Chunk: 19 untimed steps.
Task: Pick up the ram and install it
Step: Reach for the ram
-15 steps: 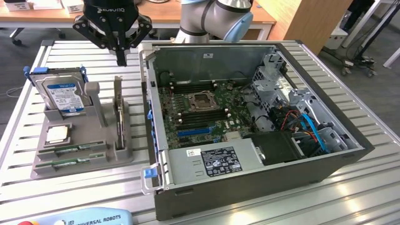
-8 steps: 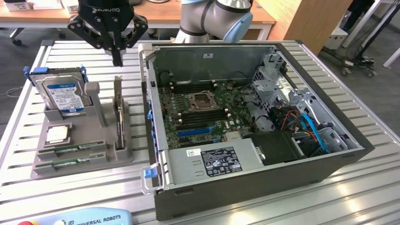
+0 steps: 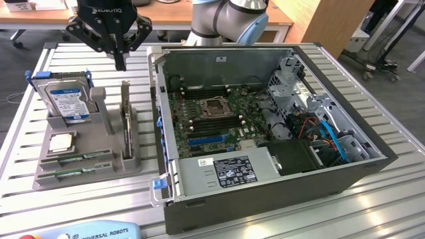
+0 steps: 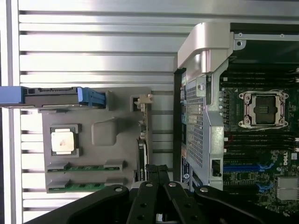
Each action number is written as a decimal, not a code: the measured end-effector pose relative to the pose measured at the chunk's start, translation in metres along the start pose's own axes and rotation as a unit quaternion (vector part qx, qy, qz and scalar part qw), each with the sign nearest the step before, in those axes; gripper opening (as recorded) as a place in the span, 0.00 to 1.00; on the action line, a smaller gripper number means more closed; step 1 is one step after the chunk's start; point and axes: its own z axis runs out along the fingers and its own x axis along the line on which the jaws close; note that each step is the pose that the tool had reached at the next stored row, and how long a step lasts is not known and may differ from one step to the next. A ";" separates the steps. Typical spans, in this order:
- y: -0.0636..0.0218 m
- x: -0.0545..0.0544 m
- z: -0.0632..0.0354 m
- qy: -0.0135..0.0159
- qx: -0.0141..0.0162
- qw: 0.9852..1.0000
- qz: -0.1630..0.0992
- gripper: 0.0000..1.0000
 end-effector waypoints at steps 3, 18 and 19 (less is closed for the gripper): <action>-0.0001 0.003 0.0000 0.000 0.000 1.000 -0.001 0.10; -0.0004 0.019 0.0003 0.000 0.000 1.000 -0.003 0.10; -0.0004 0.020 0.0004 0.000 0.000 1.000 -0.003 0.10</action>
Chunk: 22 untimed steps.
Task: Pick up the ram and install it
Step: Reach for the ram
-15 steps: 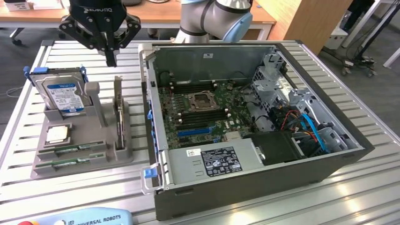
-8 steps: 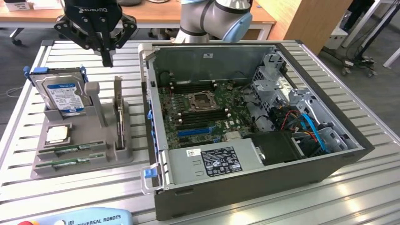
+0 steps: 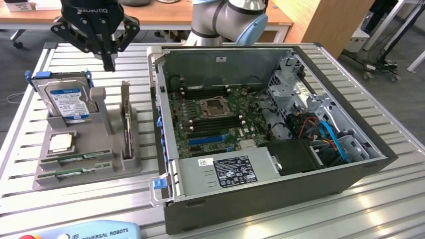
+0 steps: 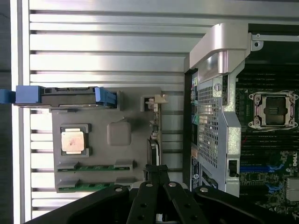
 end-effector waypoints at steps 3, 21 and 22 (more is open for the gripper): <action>0.0000 0.003 0.0001 0.000 0.000 1.000 0.000 0.10; -0.0005 0.029 0.0019 0.000 0.000 1.000 0.000 0.10; -0.0005 0.031 0.0020 0.000 0.000 1.000 0.000 0.10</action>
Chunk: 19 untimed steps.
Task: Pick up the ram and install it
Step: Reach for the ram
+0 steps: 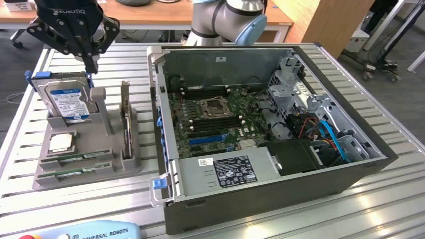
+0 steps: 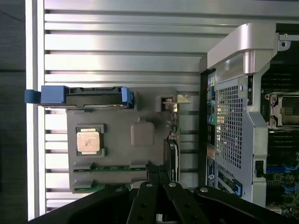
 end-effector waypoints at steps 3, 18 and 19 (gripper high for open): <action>-0.0001 0.004 0.0004 0.000 0.000 1.000 0.000 0.10; -0.0004 0.023 0.0025 0.001 0.000 1.000 0.000 0.10; -0.0005 0.024 0.0026 0.001 0.000 1.000 0.000 0.10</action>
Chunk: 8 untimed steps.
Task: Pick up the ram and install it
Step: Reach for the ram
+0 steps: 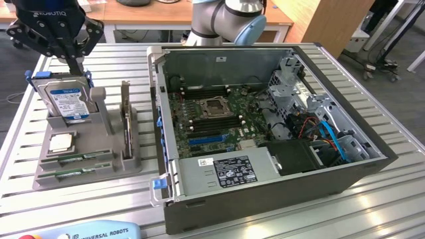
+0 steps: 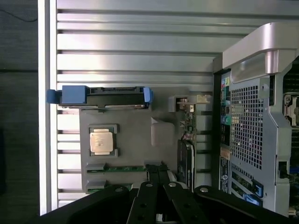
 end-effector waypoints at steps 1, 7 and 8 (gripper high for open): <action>0.0000 0.001 0.0002 0.000 0.000 1.000 0.000 0.10; -0.0002 0.008 0.0013 0.001 0.000 1.000 0.000 0.10; -0.0002 0.009 0.0015 0.001 0.000 1.000 0.000 0.10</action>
